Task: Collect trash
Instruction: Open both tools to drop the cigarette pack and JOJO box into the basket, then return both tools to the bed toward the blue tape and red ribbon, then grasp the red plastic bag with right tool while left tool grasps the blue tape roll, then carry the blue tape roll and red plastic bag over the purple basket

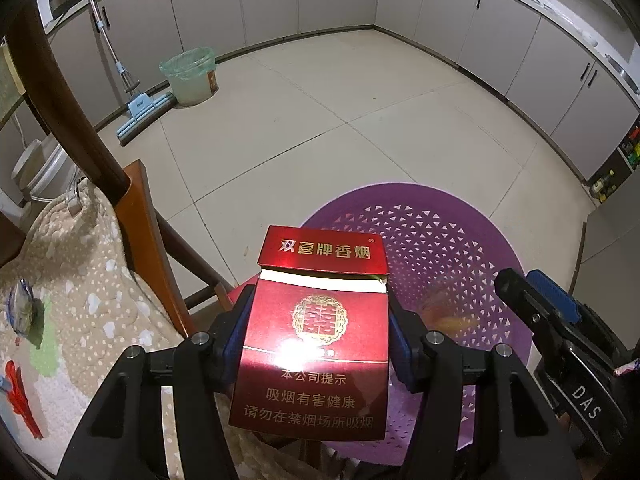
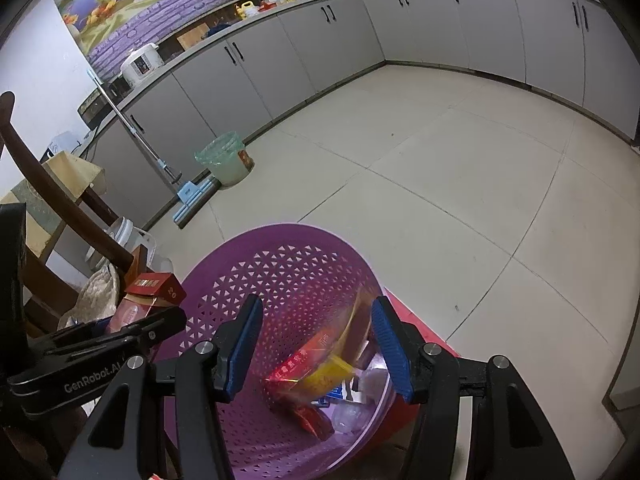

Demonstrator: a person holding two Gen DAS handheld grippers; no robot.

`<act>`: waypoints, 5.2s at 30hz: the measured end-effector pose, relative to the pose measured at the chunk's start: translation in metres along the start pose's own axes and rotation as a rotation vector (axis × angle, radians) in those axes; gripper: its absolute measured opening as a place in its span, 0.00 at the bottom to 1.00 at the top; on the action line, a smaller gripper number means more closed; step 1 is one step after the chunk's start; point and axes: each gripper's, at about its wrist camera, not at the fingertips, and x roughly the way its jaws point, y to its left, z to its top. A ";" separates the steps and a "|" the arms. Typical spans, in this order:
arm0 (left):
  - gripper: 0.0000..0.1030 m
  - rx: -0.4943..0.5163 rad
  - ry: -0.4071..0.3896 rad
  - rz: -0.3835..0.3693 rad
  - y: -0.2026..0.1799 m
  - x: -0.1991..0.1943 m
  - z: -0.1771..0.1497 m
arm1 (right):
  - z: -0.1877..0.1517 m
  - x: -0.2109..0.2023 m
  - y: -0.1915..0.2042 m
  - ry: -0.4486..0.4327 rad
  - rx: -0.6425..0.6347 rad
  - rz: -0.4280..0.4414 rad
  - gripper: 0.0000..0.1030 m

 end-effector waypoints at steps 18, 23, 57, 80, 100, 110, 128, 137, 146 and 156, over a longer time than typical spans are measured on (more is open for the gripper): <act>0.73 0.027 -0.074 -0.005 -0.004 -0.054 -0.012 | -0.001 -0.013 0.002 -0.054 -0.010 -0.026 0.62; 0.73 0.030 -0.104 0.011 -0.002 -0.078 -0.023 | -0.003 -0.016 0.008 -0.069 -0.045 -0.044 0.63; 0.74 -0.264 -0.101 0.218 0.165 -0.172 -0.165 | -0.027 -0.032 0.068 -0.176 -0.240 -0.160 0.73; 0.74 -0.409 -0.178 0.274 0.375 -0.179 -0.203 | -0.116 -0.053 0.200 -0.012 -0.626 0.057 0.78; 0.17 -0.414 -0.033 -0.009 0.401 -0.129 -0.197 | -0.161 0.029 0.361 0.331 -0.767 0.389 0.75; 0.09 -0.400 -0.084 0.046 0.382 -0.127 -0.221 | -0.163 0.051 0.412 0.382 -0.737 0.410 0.75; 0.61 -0.278 -0.070 0.107 0.388 -0.101 -0.187 | -0.170 0.051 0.407 0.412 -0.734 0.369 0.20; 0.27 -0.400 -0.099 0.132 0.388 -0.126 -0.203 | -0.160 0.024 0.378 0.373 -0.686 0.401 0.20; 0.27 -0.420 -0.168 0.140 0.344 -0.166 -0.210 | -0.156 -0.015 0.350 0.287 -0.677 0.439 0.20; 0.23 -0.334 -0.141 0.155 0.268 -0.164 -0.191 | -0.133 -0.033 0.294 0.214 -0.603 0.427 0.20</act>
